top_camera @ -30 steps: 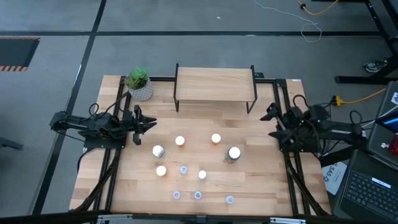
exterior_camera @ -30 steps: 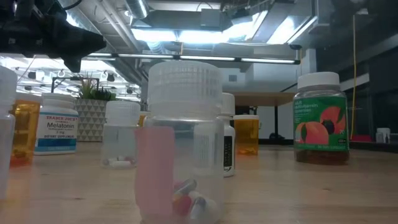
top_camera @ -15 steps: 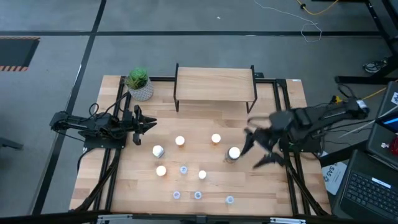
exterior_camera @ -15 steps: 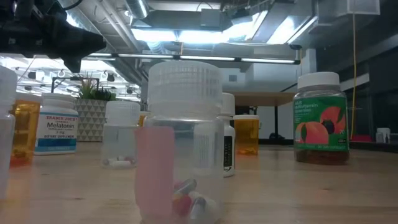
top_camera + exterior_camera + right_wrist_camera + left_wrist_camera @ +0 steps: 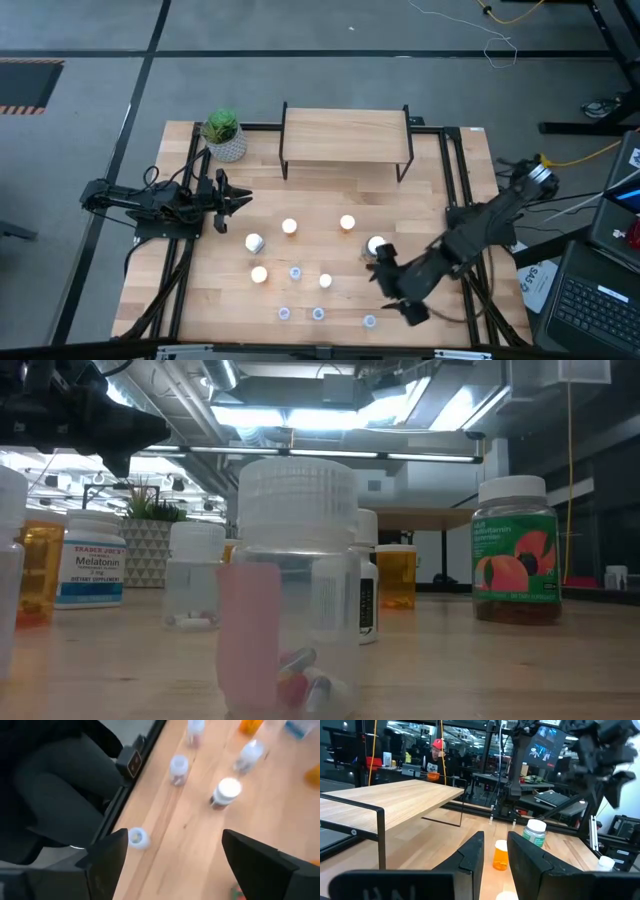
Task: Pick and place medicine bottles onto shelf by color
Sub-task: Put the transparent pill bottle on the shelf, then put the orange pill bottle on the shelf
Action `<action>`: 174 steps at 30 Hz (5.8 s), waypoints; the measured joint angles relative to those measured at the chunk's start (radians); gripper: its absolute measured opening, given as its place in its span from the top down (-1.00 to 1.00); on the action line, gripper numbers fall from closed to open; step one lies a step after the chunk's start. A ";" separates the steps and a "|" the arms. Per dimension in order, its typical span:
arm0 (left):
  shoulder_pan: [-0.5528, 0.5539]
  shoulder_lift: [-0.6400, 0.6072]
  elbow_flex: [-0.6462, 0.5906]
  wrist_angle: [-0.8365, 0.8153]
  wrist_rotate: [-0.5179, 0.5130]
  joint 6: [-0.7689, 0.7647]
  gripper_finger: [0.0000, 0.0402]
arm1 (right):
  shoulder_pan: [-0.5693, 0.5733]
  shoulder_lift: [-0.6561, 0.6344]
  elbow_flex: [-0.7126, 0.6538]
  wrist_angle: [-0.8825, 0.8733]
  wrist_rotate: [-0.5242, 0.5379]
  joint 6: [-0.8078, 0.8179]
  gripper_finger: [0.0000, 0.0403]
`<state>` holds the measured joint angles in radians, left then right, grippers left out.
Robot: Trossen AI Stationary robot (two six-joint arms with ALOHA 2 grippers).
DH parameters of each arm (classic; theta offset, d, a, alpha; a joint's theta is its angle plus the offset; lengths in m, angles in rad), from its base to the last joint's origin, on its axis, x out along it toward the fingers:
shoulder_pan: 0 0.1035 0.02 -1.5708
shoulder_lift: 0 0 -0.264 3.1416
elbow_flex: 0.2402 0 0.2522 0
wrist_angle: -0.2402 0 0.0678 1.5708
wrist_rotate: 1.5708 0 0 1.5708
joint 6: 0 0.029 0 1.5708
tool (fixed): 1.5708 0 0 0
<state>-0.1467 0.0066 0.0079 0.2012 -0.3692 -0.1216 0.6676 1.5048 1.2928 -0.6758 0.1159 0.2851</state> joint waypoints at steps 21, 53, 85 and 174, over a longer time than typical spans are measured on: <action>0.000 0.000 0.000 -0.014 -0.001 -0.007 0.60 | 0.041 0.293 0.014 0.110 -0.119 0.054 -0.61; 0.000 0.000 0.000 -0.062 0.000 -0.034 0.60 | 0.102 0.421 0.014 0.135 0.031 0.078 -0.31; 0.000 0.000 0.000 -0.062 -0.001 -0.034 0.60 | 0.069 0.363 0.350 -0.347 0.171 0.102 0.31; 0.000 0.000 0.000 -0.058 -0.091 -0.025 0.60 | -1.441 0.362 0.692 -0.463 -0.152 -0.503 0.01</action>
<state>-0.1467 0.0064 0.0080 0.1432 -0.4599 -0.1471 -0.7737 1.8664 1.9850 -1.1385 -0.0362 -0.2176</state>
